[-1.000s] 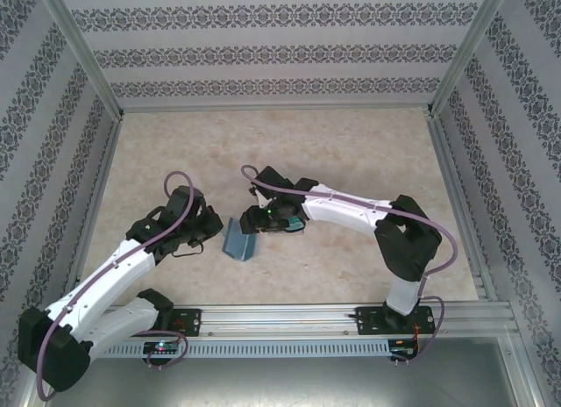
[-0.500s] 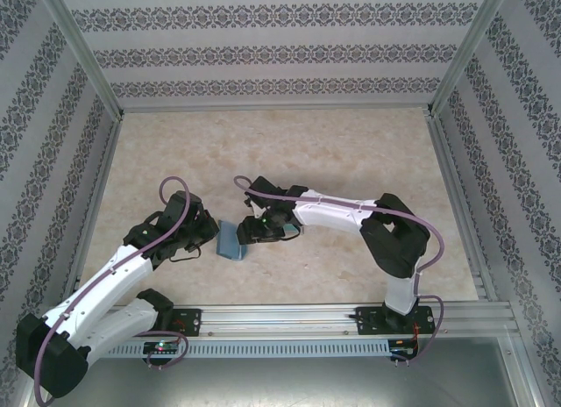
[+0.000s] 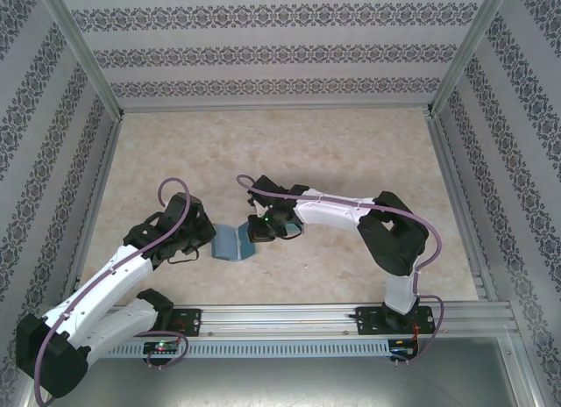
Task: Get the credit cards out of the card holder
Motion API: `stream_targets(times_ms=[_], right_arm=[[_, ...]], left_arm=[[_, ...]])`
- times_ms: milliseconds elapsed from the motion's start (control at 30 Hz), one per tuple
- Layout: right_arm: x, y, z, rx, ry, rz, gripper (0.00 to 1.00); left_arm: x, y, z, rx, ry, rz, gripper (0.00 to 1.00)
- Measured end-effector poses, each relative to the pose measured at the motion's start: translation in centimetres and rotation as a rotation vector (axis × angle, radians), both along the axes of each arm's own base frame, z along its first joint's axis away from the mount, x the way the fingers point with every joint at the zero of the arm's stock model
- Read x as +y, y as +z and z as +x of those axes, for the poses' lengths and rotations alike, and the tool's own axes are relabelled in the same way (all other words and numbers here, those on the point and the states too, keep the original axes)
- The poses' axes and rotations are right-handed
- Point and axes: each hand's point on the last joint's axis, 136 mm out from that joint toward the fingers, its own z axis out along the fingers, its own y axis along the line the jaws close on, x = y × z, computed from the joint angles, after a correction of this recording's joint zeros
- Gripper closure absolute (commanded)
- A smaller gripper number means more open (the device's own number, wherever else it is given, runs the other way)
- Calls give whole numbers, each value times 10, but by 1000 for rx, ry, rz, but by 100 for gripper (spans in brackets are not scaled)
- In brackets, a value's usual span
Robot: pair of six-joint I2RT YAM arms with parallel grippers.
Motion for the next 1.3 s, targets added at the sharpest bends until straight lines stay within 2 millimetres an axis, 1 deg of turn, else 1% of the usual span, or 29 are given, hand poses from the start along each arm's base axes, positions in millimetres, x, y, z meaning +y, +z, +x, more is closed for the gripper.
stream_targets(times_ms=[33, 67, 100, 133, 167, 233, 267, 333, 433, 533, 600, 667, 767, 867, 933, 1067, 1300], right_arm=[[-4, -3, -2, 2, -2, -10, 100], [-8, -6, -5, 6, -3, -18, 100], [-12, -8, -8, 8, -5, -26, 100], [-15, -10, -10, 8, -7, -31, 100], [-18, -11, -11, 9, -10, -36, 100], [-20, -13, -11, 7, -15, -42, 100], [-20, -13, -11, 4, -18, -42, 100], [-19, -12, -10, 2, -24, -38, 100], [-19, -12, -8, -3, -31, -39, 100], [-18, -12, -7, -9, -35, -36, 100], [-18, -12, -6, -13, -37, -35, 100], [-18, -12, -6, -14, -37, -35, 100], [-17, -11, -5, -18, -38, -34, 100], [-17, -11, -5, -18, -40, -32, 100], [-17, -11, -5, -19, -40, -32, 100], [-17, -11, -5, -19, -40, -32, 100], [-17, -11, -5, -19, -40, -32, 100]], left_arm=[[1, -1, -1, 2, 0, 6, 98], [2, -2, -1, 4, 2, 12, 91], [4, -4, -2, 9, 4, 24, 78], [6, -6, -3, 16, 5, 38, 60], [8, -8, -4, 25, 5, 52, 51], [14, -14, -8, 53, 15, 84, 45], [17, -18, -11, 72, 16, 103, 43], [22, -19, -15, 95, 14, 134, 42], [20, -10, -14, 85, -5, 135, 43], [8, -2, -12, 60, -44, 78, 46], [-3, -3, -11, 57, -73, 25, 48], [-11, -14, -13, 81, -98, -11, 50], [-15, -39, -23, 151, -118, -24, 51], [-17, -56, -32, 204, -132, -37, 52], [-20, -61, -33, 220, -141, -48, 52], [-28, -65, -30, 225, -156, -75, 53], [-29, -75, -29, 262, -157, -67, 54]])
